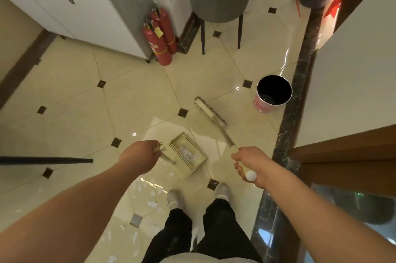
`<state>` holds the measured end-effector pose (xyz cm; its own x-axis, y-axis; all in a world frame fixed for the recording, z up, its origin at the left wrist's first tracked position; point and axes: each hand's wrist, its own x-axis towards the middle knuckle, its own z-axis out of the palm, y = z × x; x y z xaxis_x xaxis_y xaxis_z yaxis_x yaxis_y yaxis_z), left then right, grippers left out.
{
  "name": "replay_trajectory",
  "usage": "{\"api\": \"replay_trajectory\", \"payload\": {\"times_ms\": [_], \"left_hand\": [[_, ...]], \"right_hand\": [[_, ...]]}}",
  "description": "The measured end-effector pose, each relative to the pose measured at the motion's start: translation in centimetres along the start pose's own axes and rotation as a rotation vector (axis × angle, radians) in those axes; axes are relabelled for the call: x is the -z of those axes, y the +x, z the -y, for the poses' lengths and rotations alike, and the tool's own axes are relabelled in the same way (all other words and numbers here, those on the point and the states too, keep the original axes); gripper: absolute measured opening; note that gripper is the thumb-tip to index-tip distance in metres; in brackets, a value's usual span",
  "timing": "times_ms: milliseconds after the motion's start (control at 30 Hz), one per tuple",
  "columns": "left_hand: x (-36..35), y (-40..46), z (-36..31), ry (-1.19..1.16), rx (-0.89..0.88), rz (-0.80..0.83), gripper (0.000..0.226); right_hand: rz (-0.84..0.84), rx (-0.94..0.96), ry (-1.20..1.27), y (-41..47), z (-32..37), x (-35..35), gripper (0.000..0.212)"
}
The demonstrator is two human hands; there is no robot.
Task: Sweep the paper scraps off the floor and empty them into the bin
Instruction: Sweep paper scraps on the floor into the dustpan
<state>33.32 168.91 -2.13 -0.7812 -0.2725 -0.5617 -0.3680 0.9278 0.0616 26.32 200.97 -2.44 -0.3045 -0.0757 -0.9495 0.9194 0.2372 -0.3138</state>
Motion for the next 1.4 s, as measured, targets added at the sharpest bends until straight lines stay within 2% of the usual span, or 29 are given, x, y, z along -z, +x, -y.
{"api": "replay_trajectory", "payload": {"times_ms": [133,200,267,367,433,667,800,900,1033,1200,1400], "left_hand": [[0.1,-1.3,0.4,0.039,-0.029,-0.04,0.032],[0.3,-2.0,0.5,0.032,-0.025,-0.055,0.035],[0.1,-2.9,1.2,-0.005,-0.024,-0.077,0.033],[-0.4,-4.1,2.5,-0.038,-0.018,-0.106,0.024],[-1.2,-5.5,4.0,-0.056,0.023,-0.151,0.02],[-4.6,-12.3,13.9,-0.168,0.121,-0.254,0.022],[-6.3,-17.9,20.8,-0.223,0.112,-0.304,0.023],[-7.4,-21.7,25.8,-0.225,0.134,-0.324,0.023],[-8.0,-24.6,30.6,-0.242,0.184,-0.332,0.024],[-9.1,-28.6,36.1,-0.289,0.229,-0.34,0.024],[-10.7,-31.2,39.2,-0.345,0.279,-0.321,0.027]], "right_hand": [[-0.162,0.025,-0.139,2.2,-1.4,3.9,0.007],[-0.222,0.014,-0.197,3.6,-2.6,5.6,0.014],[-0.259,-0.025,-0.164,4.1,-3.9,6.8,0.009],[-0.261,-0.119,0.046,3.6,-5.7,6.5,0.004],[-0.238,-0.15,0.162,2.6,-7.1,3.7,0.004],[-0.086,-0.145,0.139,-2.8,-14.0,-12.7,0.002],[0.012,-0.116,0.217,-4.9,-19.3,-21.3,0.024],[0.043,-0.087,0.375,-6.6,-22.6,-25.6,0.018],[0.061,-0.056,0.616,-8.9,-25.1,-27.4,0.011],[-0.015,-0.066,0.82,-11.8,-29.6,-29.9,0.007],[-0.06,-0.166,0.903,-14.2,-34.3,-36.7,0.023]]}}
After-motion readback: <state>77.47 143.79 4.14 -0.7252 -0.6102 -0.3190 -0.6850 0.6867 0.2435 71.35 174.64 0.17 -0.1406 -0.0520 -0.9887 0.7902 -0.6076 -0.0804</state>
